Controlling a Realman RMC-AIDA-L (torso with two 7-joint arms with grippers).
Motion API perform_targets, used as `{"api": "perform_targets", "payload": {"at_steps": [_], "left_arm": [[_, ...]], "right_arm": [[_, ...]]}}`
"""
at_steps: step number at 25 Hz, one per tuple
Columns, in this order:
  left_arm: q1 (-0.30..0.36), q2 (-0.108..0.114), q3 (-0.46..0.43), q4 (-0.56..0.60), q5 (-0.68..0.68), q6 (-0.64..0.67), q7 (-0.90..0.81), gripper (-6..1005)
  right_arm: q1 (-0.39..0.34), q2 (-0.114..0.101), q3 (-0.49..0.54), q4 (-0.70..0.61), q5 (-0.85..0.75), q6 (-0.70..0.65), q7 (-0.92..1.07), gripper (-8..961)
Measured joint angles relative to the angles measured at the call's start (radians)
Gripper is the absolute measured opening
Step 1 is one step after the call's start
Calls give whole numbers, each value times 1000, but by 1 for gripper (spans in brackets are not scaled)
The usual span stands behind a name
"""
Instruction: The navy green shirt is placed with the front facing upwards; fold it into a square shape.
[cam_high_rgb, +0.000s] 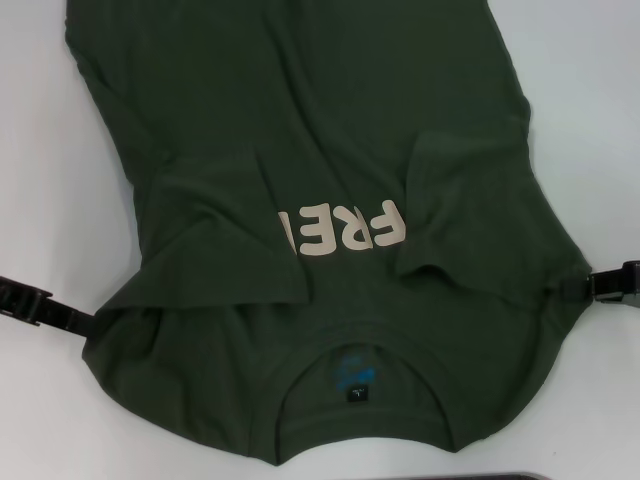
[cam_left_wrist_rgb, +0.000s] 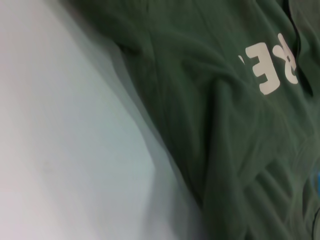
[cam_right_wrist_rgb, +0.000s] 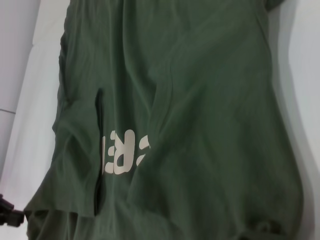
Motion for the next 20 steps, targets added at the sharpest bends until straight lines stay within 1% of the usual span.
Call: {"api": "perform_targets", "payload": {"at_steps": [5,10,12,15,16,18,20], "left_arm": [[-2,-4,6,6,2,11,5,63],[-3,-7,-2,29,-3,-2,-12,63],[-6,-13,-2,36,-3,-4,-17,63],[-5,-34,6,65,3,-12,-27,62],[-4,-35,6,70,3,-16,-27,62],[-4,-36,2,77,2,-22,-28,64],[-4,-32,-4,78,-2,-26,-31,69]], "right_arm": [[-5,-5,25,0,0,-1,-3,35],[8,-9,26,0,0,0,-5,36],[14,-10,24,0,0,0,-4,36],[19,-11,22,1,0,2,-1,36],[21,-12,23,0,0,2,-1,36],[24,-13,24,0,0,2,0,36],[27,-15,25,0,0,2,0,36]]}}
